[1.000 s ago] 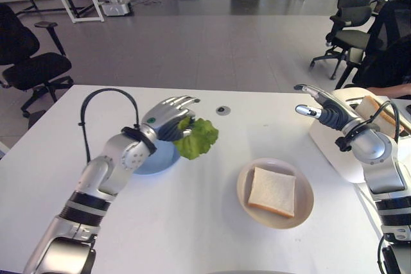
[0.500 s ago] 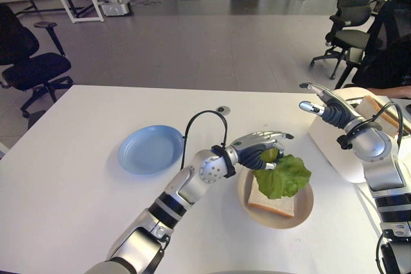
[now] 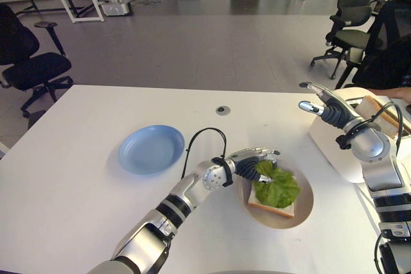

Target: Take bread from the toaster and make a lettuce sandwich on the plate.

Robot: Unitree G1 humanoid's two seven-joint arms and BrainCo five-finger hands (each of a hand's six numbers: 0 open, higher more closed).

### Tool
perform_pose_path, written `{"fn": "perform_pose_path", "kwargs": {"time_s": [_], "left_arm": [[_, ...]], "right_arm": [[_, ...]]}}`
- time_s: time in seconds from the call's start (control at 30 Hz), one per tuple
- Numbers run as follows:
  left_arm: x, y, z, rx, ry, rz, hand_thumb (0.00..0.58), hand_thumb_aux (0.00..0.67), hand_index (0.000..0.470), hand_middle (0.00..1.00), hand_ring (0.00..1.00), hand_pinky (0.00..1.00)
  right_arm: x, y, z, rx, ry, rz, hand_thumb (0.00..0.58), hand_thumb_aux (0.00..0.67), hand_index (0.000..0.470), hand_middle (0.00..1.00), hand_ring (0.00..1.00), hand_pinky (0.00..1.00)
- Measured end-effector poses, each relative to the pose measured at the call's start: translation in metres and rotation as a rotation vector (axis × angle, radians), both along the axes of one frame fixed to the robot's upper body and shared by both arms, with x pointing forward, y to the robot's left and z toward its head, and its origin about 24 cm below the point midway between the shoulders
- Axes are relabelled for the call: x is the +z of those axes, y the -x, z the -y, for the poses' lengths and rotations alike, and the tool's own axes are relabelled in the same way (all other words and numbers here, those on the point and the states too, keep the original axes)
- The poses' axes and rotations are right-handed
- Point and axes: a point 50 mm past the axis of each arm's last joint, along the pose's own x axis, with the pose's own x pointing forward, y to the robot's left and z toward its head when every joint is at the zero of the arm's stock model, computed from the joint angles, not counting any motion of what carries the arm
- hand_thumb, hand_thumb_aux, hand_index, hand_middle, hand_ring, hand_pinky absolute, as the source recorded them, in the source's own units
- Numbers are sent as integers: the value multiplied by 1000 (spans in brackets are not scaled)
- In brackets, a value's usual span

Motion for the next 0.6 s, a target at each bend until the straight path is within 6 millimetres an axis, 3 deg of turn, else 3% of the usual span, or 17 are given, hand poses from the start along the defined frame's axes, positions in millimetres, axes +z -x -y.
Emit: {"fn": "perform_pose_path", "kwargs": {"time_s": [0.07,0.17,0.27,0.4,0.47,0.6], "left_arm": [[15,-5,-2,26,131,9,0,0,0,0,0,0],[48,-17,-24,105,402,27,0,0,0,0,0,0],[70,-29,-55,204,615,23,0,0,0,0,0,0],[72,-36,-80,286,624,31,0,0,0,0,0,0],[71,-37,-84,299,606,34,0,0,0,0,0,0],[65,-35,-84,311,590,23,0,0,0,0,0,0]], "right_arm": [[0,0,0,-3,-1,7,0,0,0,0,0,0],[10,0,8,-59,2,81,0,0,0,0,0,0],[51,5,31,-213,147,303,0,0,0,0,0,0],[83,19,70,-486,440,404,0,0,0,0,0,0],[81,23,89,-583,509,340,0,0,0,0,0,0],[53,22,109,-647,529,149,0,0,0,0,0,0]]}}
